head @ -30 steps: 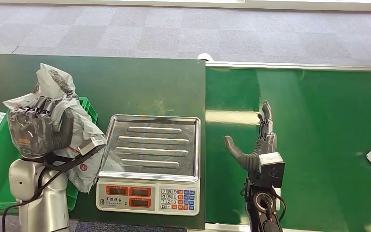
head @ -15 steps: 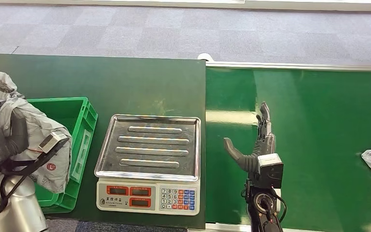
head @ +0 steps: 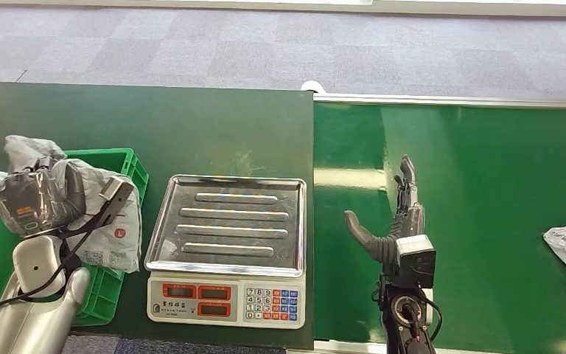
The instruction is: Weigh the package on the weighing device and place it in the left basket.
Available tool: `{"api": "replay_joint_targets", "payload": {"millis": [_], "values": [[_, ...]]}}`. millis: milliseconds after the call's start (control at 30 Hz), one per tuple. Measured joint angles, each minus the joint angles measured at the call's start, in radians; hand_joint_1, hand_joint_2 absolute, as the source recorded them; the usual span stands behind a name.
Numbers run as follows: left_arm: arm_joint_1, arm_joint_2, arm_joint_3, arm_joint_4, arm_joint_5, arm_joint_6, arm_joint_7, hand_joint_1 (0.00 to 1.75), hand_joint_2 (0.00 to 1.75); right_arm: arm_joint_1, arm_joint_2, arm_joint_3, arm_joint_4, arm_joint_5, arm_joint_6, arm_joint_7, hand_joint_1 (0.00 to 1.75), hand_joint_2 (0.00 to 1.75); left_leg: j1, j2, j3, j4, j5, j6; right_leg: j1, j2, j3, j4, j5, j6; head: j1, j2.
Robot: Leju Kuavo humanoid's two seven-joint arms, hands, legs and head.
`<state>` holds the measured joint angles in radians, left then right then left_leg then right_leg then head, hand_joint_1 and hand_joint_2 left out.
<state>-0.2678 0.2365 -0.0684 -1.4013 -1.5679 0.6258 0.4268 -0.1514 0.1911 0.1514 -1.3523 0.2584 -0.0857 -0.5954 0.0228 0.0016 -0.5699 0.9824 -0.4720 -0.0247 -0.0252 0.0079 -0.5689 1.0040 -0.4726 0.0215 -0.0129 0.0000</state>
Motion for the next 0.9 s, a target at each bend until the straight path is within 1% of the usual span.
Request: {"api": "replay_joint_targets", "payload": {"millis": [33,67,167,300,433,533,600,633,667,767,800,833,900], "values": [[-0.007,0.025,-0.043,0.012,0.0,-0.018,0.036,0.04,0.0,0.0,0.0,0.0,0.0,0.001,0.002,0.0,0.0,1.75,0.0,0.0,0.0,0.0,0.0,0.0,0.0,0.0,0.0,0.0,0.0,0.0,0.0,0.0],[-0.015,0.048,-0.085,0.021,0.0,-0.033,0.077,0.0,0.0,0.0,0.0,-0.001,0.0,0.001,0.005,0.0,0.0,1.75,0.0,0.0,0.0,0.0,0.0,0.0,0.0,0.0,0.0,0.0,0.0,0.0,0.0,0.0],[-0.038,0.113,-0.2,0.04,0.0,-0.045,0.174,0.0,0.0,-0.002,0.0,-0.002,0.0,0.006,0.014,0.0,0.0,1.75,0.0,0.0,0.0,0.0,0.0,0.0,0.0,0.0,0.0,0.0,0.0,0.0,0.0,0.0],[-0.065,0.182,-0.301,0.054,0.0,-0.036,0.244,0.0,0.0,-0.007,0.0,-0.004,0.0,0.01,0.018,0.0,0.0,1.75,0.0,0.0,0.0,0.0,0.0,0.0,0.0,0.0,0.0,0.0,0.0,0.0,0.0,0.0],[-0.083,0.231,-0.357,0.061,0.0,-0.017,0.254,0.0,0.0,-0.011,0.0,-0.005,0.0,0.011,0.018,0.0,0.0,1.75,0.0,0.0,0.0,0.0,0.0,0.0,0.0,0.0,0.0,0.0,0.0,0.0,0.0,0.0],[-0.098,0.268,-0.372,0.06,0.0,0.02,0.254,0.0,0.0,-0.012,0.0,-0.006,0.0,0.011,0.018,0.0,0.0,1.75,0.0,0.0,0.0,0.0,0.0,0.0,0.0,0.0,0.0,0.0,0.0,0.0,0.0,0.0],[-0.095,0.28,-0.366,0.04,0.0,0.046,0.235,0.0,0.0,-0.012,0.0,-0.006,0.0,0.011,0.018,0.0,0.0,1.75,0.0,0.0,0.0,0.0,0.0,0.0,0.0,0.0,0.0,0.0,0.0,0.0,0.0,0.0],[-0.082,0.267,-0.348,0.016,0.0,0.056,0.198,0.0,0.0,-0.012,0.0,-0.006,0.0,0.011,0.018,0.0,0.0,1.75,0.0,0.0,0.0,0.0,0.0,0.0,0.0,0.0,0.0,0.0,0.0,0.0,-0.001,0.0],[-0.063,0.238,-0.314,-0.017,0.0,0.063,0.131,0.0,0.0,-0.012,0.0,-0.006,0.0,0.011,0.018,0.0,0.0,1.75,-0.001,0.0,0.0,0.0,0.0,0.0,0.0,0.0,0.0,0.0,0.0,0.0,-0.001,0.0],[-0.003,0.099,-0.165,-0.117,0.001,0.073,-0.174,0.0,0.0,-0.014,0.003,-0.006,0.0,0.011,0.016,0.0,0.0,1.75,-0.002,0.0,-0.001,0.0,0.0,0.0,-0.001,0.0,0.0,0.0,0.0,0.0,0.001,0.0],[0.011,0.06,-0.121,-0.141,0.001,0.074,-0.242,0.0,0.0,-0.014,0.004,-0.005,0.0,0.011,0.016,0.001,0.0,1.75,-0.002,0.001,-0.001,0.0,-0.001,0.0,-0.002,0.001,0.0,0.0,0.0,0.0,0.001,0.0],[0.02,0.029,-0.083,-0.16,0.002,0.074,-0.277,0.0,0.0,-0.015,0.005,-0.005,0.0,0.01,0.015,0.001,0.0,1.75,-0.002,0.002,-0.001,0.0,-0.001,0.0,-0.002,0.002,0.0,0.0,0.0,0.0,0.001,0.0],[0.033,-0.03,-0.016,-0.199,0.004,0.074,-0.319,0.0,0.0,-0.016,0.005,-0.005,0.0,0.009,0.015,0.001,0.0,1.75,-0.002,0.002,-0.001,0.0,-0.001,0.0,-0.001,0.002,-0.001,0.0,0.0,0.0,0.001,0.0]]}}
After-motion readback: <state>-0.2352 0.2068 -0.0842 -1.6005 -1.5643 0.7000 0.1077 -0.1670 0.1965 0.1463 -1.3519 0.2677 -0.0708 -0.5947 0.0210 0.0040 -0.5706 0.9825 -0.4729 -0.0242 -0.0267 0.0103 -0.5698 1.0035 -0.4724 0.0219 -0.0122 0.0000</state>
